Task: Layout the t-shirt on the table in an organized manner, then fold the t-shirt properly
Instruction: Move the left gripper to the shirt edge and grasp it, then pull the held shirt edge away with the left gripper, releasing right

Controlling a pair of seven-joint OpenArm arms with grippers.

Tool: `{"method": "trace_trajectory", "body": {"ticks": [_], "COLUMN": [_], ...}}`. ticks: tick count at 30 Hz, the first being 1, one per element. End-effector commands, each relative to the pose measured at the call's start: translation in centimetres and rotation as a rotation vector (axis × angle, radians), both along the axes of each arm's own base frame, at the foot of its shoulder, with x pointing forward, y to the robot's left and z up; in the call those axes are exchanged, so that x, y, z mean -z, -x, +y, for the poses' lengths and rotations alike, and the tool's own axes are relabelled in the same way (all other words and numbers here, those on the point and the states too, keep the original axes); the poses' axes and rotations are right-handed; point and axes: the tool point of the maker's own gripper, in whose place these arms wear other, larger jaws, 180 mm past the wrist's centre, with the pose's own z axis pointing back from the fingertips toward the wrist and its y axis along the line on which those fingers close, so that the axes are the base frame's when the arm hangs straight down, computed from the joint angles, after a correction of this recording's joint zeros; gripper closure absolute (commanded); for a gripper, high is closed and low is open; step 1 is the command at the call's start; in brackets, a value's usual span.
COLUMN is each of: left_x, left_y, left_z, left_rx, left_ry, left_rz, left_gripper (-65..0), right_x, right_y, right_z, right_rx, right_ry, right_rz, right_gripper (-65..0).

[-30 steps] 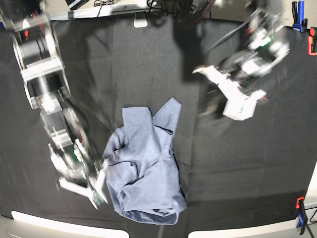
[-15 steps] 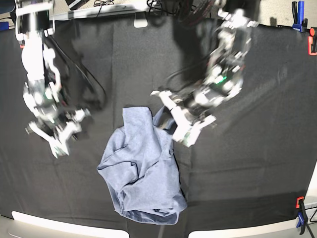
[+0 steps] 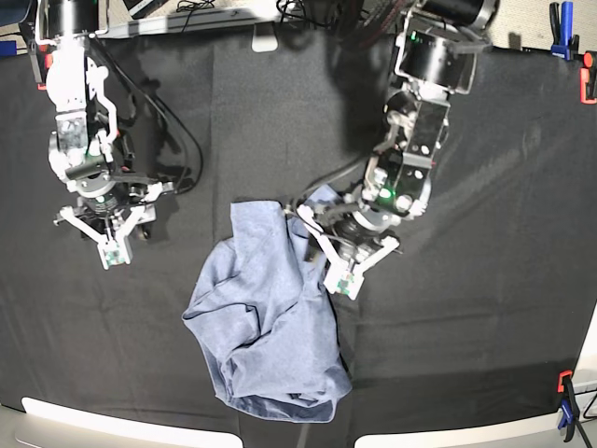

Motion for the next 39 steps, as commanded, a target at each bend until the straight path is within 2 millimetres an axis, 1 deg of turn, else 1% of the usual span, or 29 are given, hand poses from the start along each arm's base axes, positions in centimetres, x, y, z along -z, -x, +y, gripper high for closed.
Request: {"method": "trace_trajectory", "body": {"ticks": [1,2,3,4,7,9,13,15,17,18,19,20,21,24,26,31,37,39], "left_x": [-2.2,-2.4,-2.7,-3.2,-5.3,-6.7,-7.1,-7.8,-8.6,-8.9,-9.1,-9.1,-9.0,-8.1,-7.5,-7.2,-7.1,-7.0], "left_y": [-1.4,-1.6,-2.0,-2.6,-4.1,-4.7,-5.2,-5.3,-5.4,-5.3,-5.3,-5.2,-5.1,-4.7,-4.4,-4.1,-4.0,-4.0], "left_z": [-0.3,0.0,1.0,2.4,7.8,11.2,17.8,21.4,24.7,26.1,27.0,27.4,27.3,25.7,25.1,25.1,25.1,25.1], "left_rx": [-0.008,-0.010,-0.038,-0.080,-0.223,-0.280,-0.342,-0.396,-0.459,-0.488,-0.503,-0.496,-0.467,-0.343,-0.310,-0.305,-0.305,-0.305], "left_ry": [0.022,-0.011,-0.057,-0.105,-0.233,-0.297,-0.424,-0.458,-0.459,-0.444,-0.422,-0.399,-0.382,-0.352,-0.350,-0.354,-0.355,-0.357], "left_rz": [-0.072,-0.088,-0.112,-0.140,-0.236,-0.287,-0.311,-0.320,-0.324,-0.321,-0.312,-0.304,-0.296,-0.267,-0.256,-0.250,-0.245,-0.239], "left_gripper": [0.0,0.0,0.0,0.0,0.0,0.0,0.0,0.0,0.0,0.0,0.0,0.0,0.0,0.0,0.0,0.0,0.0,0.0], "right_x": [-1.7,-1.7,-1.7,-1.7,-1.8,-1.8,-1.8,-1.8,-1.8,-1.8,-1.8,-1.8,-1.8,-1.6,-1.4,-1.0,-0.5,-0.4], "right_y": [-0.9,-0.9,-0.9,-0.9,-1.0,-1.0,-1.0,-1.0,-1.0,-1.0,-1.0,-1.0,-1.0,-1.0,-1.0,-0.8,-0.4,-0.5], "right_z": [-0.3,-0.3,-0.3,-0.3,-0.2,-0.2,-0.2,-0.2,-0.2,-0.1,-0.1,0.1,0.4,2.2,4.7,11.3,19.4,21.3], "right_rx": [-0.005,-0.005,-0.005,-0.006,-0.007,-0.008,-0.008,-0.008,-0.008,-0.008,-0.009,-0.009,-0.010,-0.009,-0.054,-0.132,-0.233,-0.210], "right_ry": [0.010,0.010,0.010,0.010,0.009,0.009,0.009,0.008,0.007,0.006,0.003,-0.012,-0.043,-0.178,-0.258,-0.411,-0.411,-0.403], "right_rz": [-0.057,-0.057,-0.058,-0.059,-0.063,-0.065,-0.065,-0.065,-0.065,-0.067,-0.067,-0.066,-0.066,-0.059,-0.054,-0.054,-0.022,0.004], "right_gripper": [-27.3,-27.3,-27.3,-27.3,-27.3,-27.3,-27.3,-27.3,-27.3,-27.3,-27.3,-27.4,-27.4,-27.4,-27.4,-27.4,-27.4,-27.4]}}
